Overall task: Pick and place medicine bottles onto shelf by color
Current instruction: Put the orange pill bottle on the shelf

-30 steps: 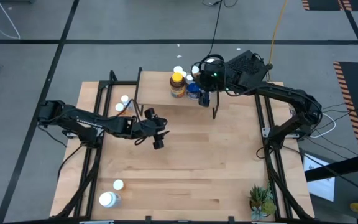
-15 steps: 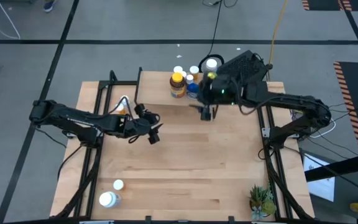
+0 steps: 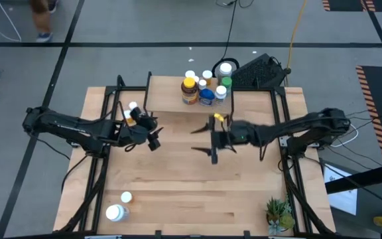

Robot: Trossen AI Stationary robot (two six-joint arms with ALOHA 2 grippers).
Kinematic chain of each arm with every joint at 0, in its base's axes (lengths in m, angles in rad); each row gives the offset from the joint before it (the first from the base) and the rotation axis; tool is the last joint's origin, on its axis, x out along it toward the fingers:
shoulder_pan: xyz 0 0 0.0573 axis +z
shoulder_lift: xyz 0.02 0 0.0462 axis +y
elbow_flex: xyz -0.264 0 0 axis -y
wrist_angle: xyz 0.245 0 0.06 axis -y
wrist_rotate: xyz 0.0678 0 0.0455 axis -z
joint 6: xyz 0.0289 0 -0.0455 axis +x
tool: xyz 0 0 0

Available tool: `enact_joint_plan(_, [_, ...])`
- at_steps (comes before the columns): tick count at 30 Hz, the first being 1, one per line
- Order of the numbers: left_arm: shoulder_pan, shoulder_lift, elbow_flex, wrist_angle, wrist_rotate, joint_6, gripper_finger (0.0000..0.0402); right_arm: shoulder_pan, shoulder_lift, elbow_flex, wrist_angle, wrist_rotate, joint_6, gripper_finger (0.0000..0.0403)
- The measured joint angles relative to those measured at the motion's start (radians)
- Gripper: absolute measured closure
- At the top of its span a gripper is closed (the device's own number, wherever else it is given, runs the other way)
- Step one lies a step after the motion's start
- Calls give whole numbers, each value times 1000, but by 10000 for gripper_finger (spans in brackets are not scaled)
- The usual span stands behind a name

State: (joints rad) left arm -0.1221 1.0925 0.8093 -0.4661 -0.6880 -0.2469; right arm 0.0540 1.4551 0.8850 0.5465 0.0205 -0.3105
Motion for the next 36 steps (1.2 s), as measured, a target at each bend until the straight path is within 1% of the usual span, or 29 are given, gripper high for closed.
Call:
enact_joint_plan(2, [9,-10,0,-30,-7,-34,172,22,45,-74,196,-8,-27,144])
enact_joint_plan(4, [17,-15,0,-76,-16,-58,172,34,94,-118,345,-23,-40,144])
enact_joint_plan(6, [30,-16,0,-119,-33,-78,172,38,141,-129,408,-23,15,144])
enact_joint_plan(10, [83,-22,0,-220,-37,-139,172,38,236,-99,403,-23,155,144])
enact_joint_plan(16, [203,-22,0,-387,-38,-221,172,59,381,-19,409,-23,211,144])
enact_joint_plan(20, [291,-31,0,-464,-36,-246,172,68,441,27,412,-24,240,144])
enact_joint_plan(24, [359,-65,0,-481,8,-218,172,72,454,39,402,-25,246,144])
enact_joint_plan(29, [446,-111,0,-493,13,-211,172,72,447,40,384,-25,257,144])
enact_joint_plan(33, [531,-115,0,-491,24,-234,172,72,447,40,375,-25,277,144])
enact_joint_plan(36, [590,-98,-14,-446,44,-262,172,72,447,40,361,-25,285,144])
